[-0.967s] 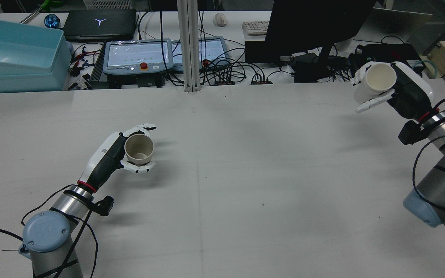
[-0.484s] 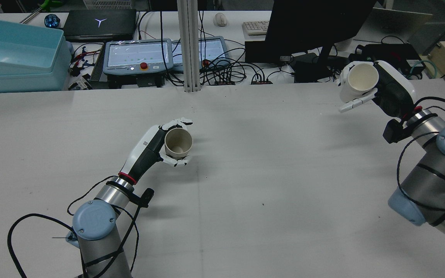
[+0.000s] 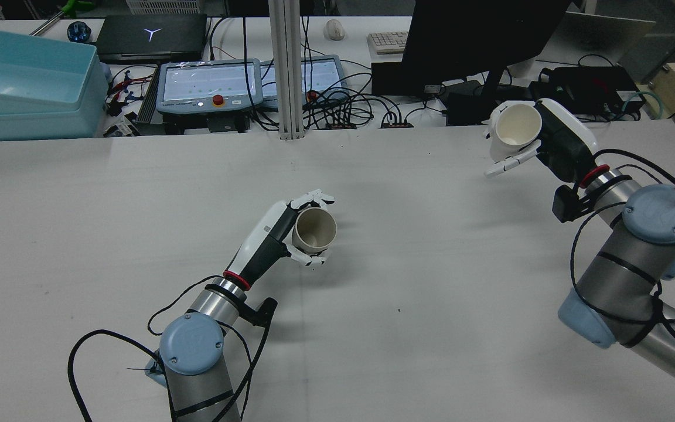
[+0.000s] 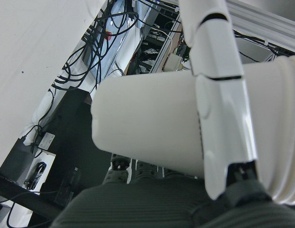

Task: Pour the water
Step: 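Lift both cups and bring them toward the table center, then tilt the right hand's cup over the left hand's cup to pour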

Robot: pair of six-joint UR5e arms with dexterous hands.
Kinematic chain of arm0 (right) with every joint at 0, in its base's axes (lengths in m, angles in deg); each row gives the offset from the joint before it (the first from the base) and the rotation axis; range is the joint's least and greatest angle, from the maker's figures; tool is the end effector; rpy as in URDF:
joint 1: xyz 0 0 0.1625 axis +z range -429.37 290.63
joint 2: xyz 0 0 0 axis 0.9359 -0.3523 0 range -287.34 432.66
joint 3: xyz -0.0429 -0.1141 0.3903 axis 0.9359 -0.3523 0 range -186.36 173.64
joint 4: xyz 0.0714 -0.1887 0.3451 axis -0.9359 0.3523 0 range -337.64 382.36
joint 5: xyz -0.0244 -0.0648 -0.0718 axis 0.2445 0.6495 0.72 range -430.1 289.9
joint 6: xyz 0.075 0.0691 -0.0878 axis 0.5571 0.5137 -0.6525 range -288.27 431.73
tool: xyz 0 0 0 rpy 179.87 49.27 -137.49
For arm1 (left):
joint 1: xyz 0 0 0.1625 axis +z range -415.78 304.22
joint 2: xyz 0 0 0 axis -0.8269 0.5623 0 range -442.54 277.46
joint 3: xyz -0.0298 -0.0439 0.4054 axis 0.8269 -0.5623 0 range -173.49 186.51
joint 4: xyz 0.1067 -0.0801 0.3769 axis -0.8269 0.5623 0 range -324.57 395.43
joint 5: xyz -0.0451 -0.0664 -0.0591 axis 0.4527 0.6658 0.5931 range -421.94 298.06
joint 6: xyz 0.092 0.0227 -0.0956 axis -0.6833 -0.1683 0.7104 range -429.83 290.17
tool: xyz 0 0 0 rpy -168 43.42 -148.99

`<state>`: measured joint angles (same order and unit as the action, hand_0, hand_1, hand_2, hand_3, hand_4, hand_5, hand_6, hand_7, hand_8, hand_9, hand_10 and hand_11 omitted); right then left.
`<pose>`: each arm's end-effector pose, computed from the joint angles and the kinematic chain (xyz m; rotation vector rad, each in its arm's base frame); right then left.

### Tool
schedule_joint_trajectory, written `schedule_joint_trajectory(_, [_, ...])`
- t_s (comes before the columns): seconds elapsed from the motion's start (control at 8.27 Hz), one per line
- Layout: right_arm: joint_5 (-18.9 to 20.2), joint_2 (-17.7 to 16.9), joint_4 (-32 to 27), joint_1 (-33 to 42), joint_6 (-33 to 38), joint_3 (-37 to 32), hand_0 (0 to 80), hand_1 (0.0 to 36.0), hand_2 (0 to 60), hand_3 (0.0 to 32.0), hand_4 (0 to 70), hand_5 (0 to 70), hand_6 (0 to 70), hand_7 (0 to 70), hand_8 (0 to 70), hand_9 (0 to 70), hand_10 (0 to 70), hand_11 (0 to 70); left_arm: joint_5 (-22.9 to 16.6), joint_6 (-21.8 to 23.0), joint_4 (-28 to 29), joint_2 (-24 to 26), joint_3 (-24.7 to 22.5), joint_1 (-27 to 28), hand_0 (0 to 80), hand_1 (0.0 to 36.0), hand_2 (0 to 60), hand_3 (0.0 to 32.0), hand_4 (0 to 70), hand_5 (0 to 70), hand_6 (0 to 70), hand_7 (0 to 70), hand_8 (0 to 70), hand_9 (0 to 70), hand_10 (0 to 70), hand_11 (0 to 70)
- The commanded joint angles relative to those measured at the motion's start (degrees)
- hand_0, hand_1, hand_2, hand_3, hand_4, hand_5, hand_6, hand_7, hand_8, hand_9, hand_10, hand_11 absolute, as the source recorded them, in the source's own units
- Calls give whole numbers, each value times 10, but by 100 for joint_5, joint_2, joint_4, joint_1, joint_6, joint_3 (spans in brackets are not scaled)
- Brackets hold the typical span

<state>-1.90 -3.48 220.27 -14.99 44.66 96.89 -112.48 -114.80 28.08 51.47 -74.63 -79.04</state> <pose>-0.1845 -0.5723 0.4663 0.1850 -2.1010 1.7214 0.5849 -0.4896 0.2791 0.0523 2.2562 -1.4015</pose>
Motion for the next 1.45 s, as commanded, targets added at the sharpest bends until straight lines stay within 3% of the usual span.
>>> schedule_joint_trajectory(0.0, [-522, 607, 1674, -627, -377, 675, 800, 216, 132, 0, 700, 700, 517, 535, 394, 424, 223, 330, 35, -186, -3, 133, 46, 59, 648, 360, 600, 0, 700, 700, 238, 257, 142, 118, 144, 226])
schedule_joint_trajectory(0.12, [-875, 704, 2168, -926, -404, 957, 800, 230, 155, 0, 700, 700, 520, 540, 397, 426, 225, 334, 35, -213, -3, 168, 72, 58, 653, 360, 600, 0, 700, 700, 231, 244, 130, 101, 142, 222])
schedule_joint_trajectory(0.48, [-1325, 1214, 4074, -1403, -606, 1486, 800, 315, 276, 0, 700, 700, 517, 547, 403, 436, 226, 342, 44, -213, 5, 177, 107, 67, 646, 360, 600, 0, 700, 700, 239, 248, 132, 105, 144, 224])
schedule_joint_trajectory(0.73, [-1396, 1513, 5192, -1509, -606, 1461, 800, 359, 356, 0, 700, 700, 516, 547, 405, 439, 226, 346, 96, -319, 5, 221, 125, 137, 644, 360, 600, 0, 700, 700, 243, 251, 135, 108, 145, 226])
schedule_joint_trajectory(0.97, [-1397, 1732, 5940, -1518, -598, 1269, 800, 360, 388, 0, 700, 700, 522, 552, 409, 443, 229, 353, 141, -538, 40, 422, 256, 225, 646, 360, 600, 0, 700, 700, 247, 253, 136, 110, 146, 227])
schedule_joint_trajectory(1.09, [-1397, 1968, 6187, -1562, -589, 1016, 800, 360, 439, 0, 700, 700, 529, 562, 411, 446, 231, 356, 158, -591, 93, 563, 413, 260, 645, 360, 600, 0, 700, 700, 252, 256, 139, 113, 148, 230])
schedule_joint_trajectory(1.33, [-1397, 2512, 6251, -1737, -536, 261, 800, 360, 455, 0, 700, 700, 525, 560, 409, 444, 232, 358, 123, -626, 137, 599, 441, 278, 642, 360, 600, 0, 700, 700, 255, 259, 139, 115, 149, 230])
